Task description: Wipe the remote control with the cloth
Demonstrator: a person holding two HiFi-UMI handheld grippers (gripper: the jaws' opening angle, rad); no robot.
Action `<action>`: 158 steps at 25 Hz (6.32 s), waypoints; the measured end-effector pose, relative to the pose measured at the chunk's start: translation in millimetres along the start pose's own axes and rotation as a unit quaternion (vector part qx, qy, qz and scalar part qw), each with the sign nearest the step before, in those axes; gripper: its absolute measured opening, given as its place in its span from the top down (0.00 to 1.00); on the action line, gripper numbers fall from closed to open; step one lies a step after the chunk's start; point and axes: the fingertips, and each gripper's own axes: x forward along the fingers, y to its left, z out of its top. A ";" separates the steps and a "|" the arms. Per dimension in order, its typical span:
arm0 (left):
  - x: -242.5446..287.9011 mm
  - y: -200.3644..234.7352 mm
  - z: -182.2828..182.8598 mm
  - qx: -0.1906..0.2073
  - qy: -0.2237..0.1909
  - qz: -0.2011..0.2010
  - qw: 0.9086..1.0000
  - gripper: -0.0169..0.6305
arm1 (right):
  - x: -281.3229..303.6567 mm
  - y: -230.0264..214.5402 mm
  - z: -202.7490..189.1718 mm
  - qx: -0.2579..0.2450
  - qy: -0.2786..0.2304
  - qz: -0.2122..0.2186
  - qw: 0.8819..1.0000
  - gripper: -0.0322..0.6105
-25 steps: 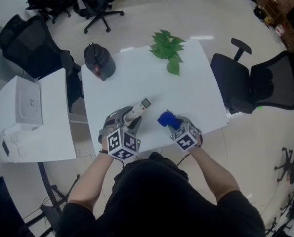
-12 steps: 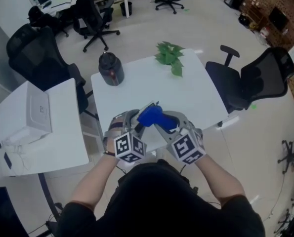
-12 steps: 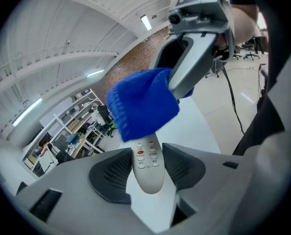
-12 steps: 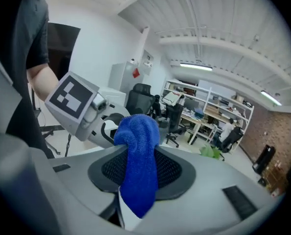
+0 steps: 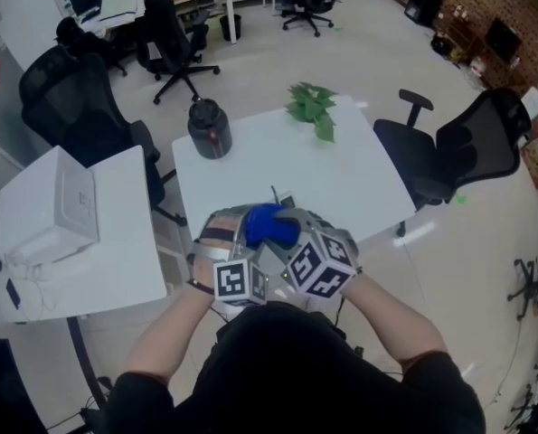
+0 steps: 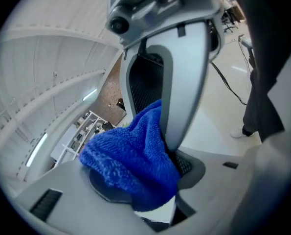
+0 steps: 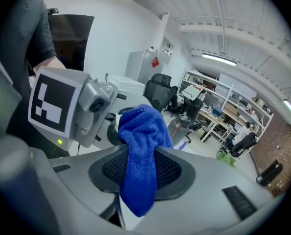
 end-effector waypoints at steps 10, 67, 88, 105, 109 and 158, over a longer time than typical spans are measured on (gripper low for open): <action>-0.3 -5.2 32.5 0.026 -0.016 0.021 0.999 0.67 | -36.7 -70.2 -55.2 0.028 0.023 -0.059 0.998 0.74; -34.5 46.1 96.8 -0.768 -0.414 -0.286 0.396 0.67 | -98.2 -81.0 -41.6 0.253 -0.277 0.049 0.926 0.74; -33.8 48.1 101.1 -0.763 -0.397 -0.293 0.417 0.67 | -107.5 -65.3 -36.7 0.251 -0.285 0.077 0.922 0.74; 32.0 -38.4 -34.6 -0.643 -0.025 0.063 0.763 0.67 | -116.8 -92.2 -94.0 0.185 -0.185 -0.088 0.961 0.74; 56.6 -97.3 -92.9 -0.651 0.091 0.106 0.746 0.67 | -110.8 -80.5 -114.5 0.162 -0.159 -0.086 0.970 0.74; -7.4 -112.0 -82.1 -0.596 0.120 0.127 0.783 0.62 | 102.6 -73.5 -290.2 0.137 0.160 -0.039 0.977 0.61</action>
